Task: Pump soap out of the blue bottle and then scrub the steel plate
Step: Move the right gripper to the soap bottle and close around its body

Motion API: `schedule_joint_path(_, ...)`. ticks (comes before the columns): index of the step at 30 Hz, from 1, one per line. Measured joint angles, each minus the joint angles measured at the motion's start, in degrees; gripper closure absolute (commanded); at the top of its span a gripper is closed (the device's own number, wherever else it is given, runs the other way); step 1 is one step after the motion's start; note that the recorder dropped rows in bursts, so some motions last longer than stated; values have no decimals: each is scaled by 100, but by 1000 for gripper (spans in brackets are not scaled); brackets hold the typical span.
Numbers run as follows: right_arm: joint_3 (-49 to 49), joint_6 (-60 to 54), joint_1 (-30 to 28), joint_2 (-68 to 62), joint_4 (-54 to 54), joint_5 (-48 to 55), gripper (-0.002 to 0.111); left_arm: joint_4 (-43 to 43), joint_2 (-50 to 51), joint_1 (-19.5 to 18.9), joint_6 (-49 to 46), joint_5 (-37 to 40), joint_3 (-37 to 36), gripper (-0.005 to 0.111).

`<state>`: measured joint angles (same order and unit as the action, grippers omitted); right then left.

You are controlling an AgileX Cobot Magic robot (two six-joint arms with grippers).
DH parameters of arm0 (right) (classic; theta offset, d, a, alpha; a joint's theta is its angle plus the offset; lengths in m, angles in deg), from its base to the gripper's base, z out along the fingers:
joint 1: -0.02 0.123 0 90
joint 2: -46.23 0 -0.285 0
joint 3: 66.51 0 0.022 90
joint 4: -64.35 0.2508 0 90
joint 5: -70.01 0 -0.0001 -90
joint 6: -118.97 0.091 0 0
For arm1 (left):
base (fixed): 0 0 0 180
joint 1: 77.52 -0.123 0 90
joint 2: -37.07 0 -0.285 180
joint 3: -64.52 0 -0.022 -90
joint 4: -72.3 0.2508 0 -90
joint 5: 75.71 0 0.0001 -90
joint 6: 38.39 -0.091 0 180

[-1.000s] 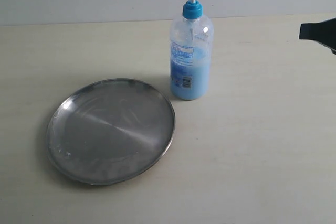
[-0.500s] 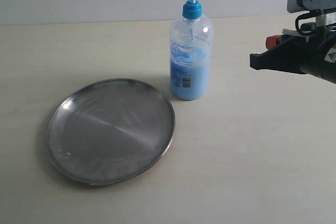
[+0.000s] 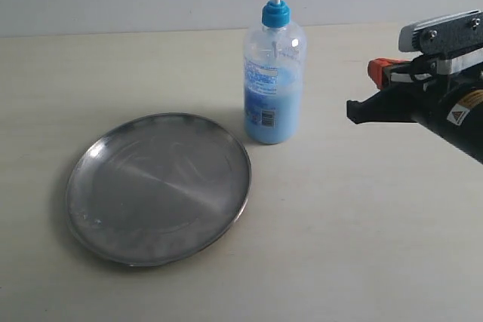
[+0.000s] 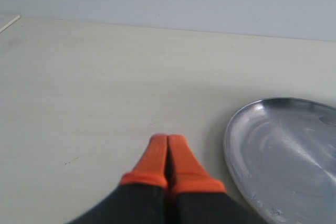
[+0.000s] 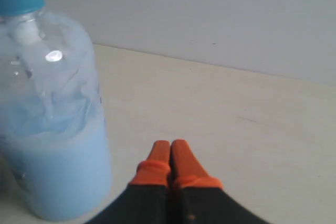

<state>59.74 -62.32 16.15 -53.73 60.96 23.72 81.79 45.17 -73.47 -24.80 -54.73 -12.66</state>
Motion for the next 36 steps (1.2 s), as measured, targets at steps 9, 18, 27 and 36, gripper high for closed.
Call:
schedule_joint_path(9, -222, -212, 0, -417, -578, -816, 108, 0, 0, 0, 0, 0, 0, 106)
schedule_joint_path(18, -235, -66, 0, -864, -1355, -1277, 47, 0, 0, 0, 0, 0, 0, 106)
schedule_joint_path(27, -235, -154, 0, -864, -1817, -1581, 3, 0, 0, 0, 0, 0, 0, 106)
schedule_joint_path(36, 209, 223, 0, -864, -1817, -1260, 3, 0, 0, 0, 0, 0, 0, 106)
